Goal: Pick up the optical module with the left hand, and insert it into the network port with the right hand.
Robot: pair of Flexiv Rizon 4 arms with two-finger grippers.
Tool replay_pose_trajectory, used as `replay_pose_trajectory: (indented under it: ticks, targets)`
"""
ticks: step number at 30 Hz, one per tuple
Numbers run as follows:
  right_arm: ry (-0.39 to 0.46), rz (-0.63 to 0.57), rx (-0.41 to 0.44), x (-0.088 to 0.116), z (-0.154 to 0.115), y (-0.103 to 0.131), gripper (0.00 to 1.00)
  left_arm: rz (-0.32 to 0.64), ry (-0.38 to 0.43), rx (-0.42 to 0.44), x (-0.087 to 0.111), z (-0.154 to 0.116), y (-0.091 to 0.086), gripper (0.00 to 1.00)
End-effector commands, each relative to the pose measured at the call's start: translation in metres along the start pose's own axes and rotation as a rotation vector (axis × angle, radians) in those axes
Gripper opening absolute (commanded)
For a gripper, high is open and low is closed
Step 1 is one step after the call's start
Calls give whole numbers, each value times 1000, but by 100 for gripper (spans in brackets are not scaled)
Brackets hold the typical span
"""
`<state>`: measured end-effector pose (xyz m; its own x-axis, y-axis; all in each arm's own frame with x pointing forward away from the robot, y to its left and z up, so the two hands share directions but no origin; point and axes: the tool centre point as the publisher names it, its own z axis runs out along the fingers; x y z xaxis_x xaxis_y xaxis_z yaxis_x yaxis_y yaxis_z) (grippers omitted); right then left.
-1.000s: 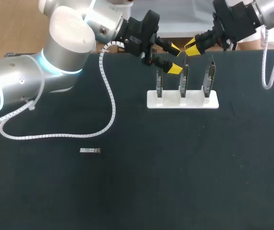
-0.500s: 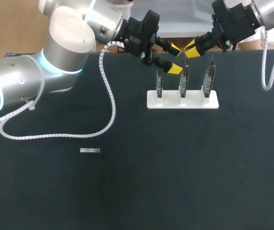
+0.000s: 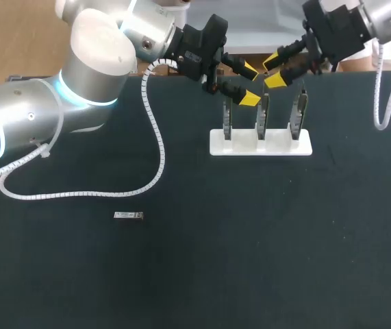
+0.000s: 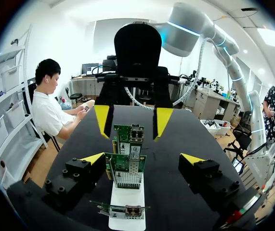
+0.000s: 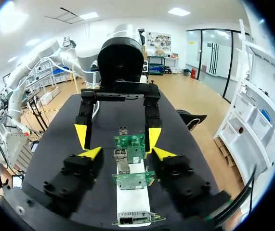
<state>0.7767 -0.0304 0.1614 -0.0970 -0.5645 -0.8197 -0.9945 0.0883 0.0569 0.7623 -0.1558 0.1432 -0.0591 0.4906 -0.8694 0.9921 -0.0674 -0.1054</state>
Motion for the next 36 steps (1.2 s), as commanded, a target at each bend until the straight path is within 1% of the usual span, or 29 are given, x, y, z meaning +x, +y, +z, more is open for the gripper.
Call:
replay_pose_trajectory:
  ticks: [1,8,11,14,20,23,24,25,26,28,36]
  targets:
    - [-8,2,11,0,-4,4,100,-1,3,-1,0,0,0,100]
    - [-82,37,-12,-1,-21,-1,100,-1,3,-1,0,0,0,100]
    - [-115,48,-56,-1,-29,-3,100,-1,3,-1,0,0,0,100]
    - [-134,50,-79,-2,-35,-4,100,-1,3,-1,0,0,0,100]
    - [-126,29,-76,-2,-37,-2,100,-1,3,-1,0,0,0,100]
    - [-112,13,-44,-1,-36,0,100,-1,3,-1,0,0,0,100]
    - [-108,2,-9,-2,-36,0,75,-1,3,-1,0,0,0,100]
    - [-109,5,-1,-2,-36,0,0,-1,3,-1,0,0,0,100]
    - [-112,4,-2,-2,-36,1,0,-1,3,-1,0,0,0,100]
    - [-88,-11,24,-2,-35,2,0,-1,3,-1,0,0,0,100]
    - [-120,-41,30,-18,-32,1,0,-1,3,-1,0,0,0,100]
